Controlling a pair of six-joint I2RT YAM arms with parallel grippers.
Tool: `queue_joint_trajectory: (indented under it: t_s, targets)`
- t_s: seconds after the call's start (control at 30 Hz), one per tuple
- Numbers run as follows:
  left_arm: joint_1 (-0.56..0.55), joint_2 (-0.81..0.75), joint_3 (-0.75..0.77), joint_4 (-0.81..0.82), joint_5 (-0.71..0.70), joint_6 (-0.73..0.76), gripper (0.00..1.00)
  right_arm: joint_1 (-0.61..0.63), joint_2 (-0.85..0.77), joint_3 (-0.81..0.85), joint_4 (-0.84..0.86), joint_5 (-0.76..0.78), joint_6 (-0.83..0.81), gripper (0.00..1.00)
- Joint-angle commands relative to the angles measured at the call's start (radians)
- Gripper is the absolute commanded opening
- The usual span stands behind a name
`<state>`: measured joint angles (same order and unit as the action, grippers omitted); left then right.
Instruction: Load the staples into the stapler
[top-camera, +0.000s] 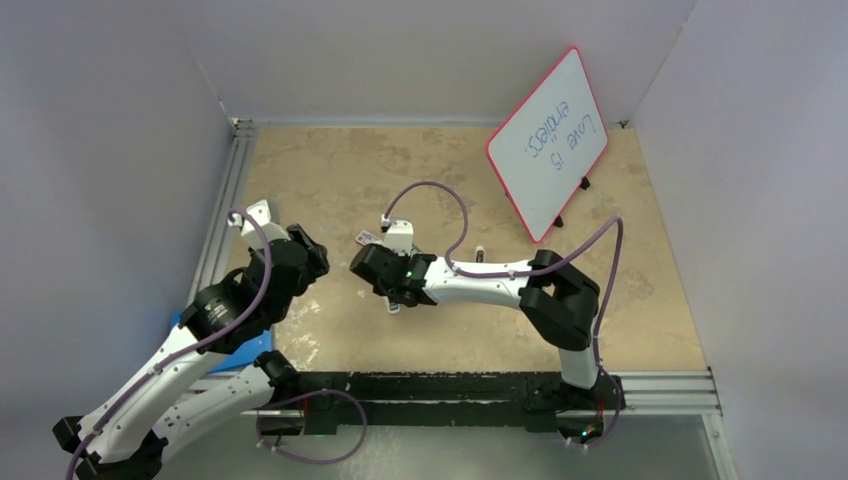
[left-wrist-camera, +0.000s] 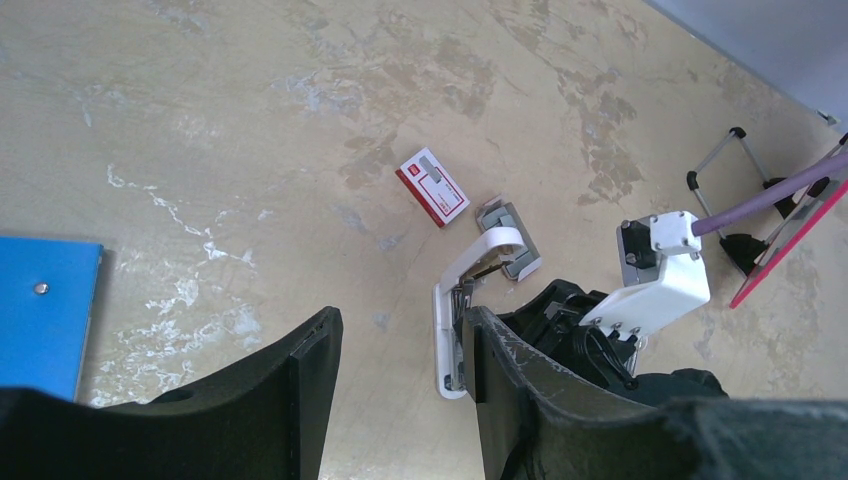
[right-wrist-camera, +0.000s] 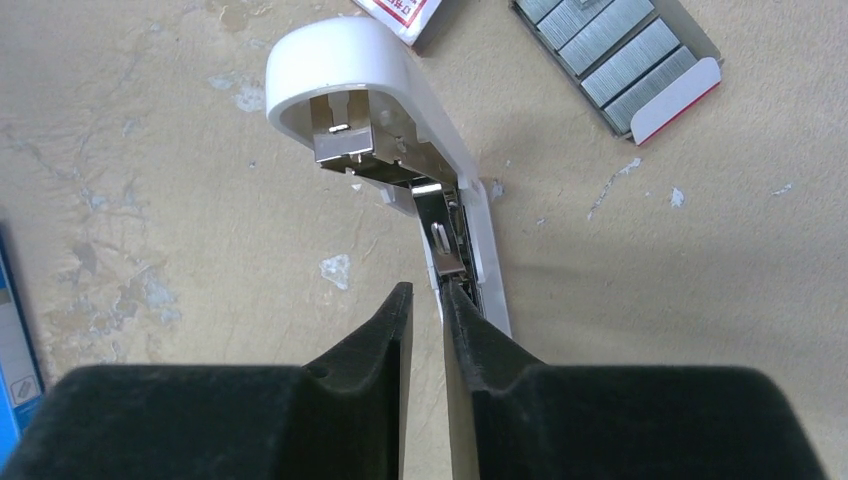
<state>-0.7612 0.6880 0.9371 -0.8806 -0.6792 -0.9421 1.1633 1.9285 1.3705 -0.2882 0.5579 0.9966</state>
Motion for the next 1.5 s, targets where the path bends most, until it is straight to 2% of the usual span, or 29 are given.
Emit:
queue_joint_trajectory:
  t_s: [0.0,0.5,1.47]
  targets:
    - [0.002,-0.001,0.007,0.032,0.001,0.011,0.48,-0.003,0.012,0.037,0.014,0.01,-0.012,0.18]
    - [0.002,-0.003,0.003,0.031,0.003,0.009,0.48,-0.002,0.025,0.014,0.008,-0.012,0.01,0.25]
    - [0.003,0.001,-0.001,0.044,0.018,0.011,0.48,-0.002,-0.066,-0.045,0.025,-0.032,0.02,0.22]
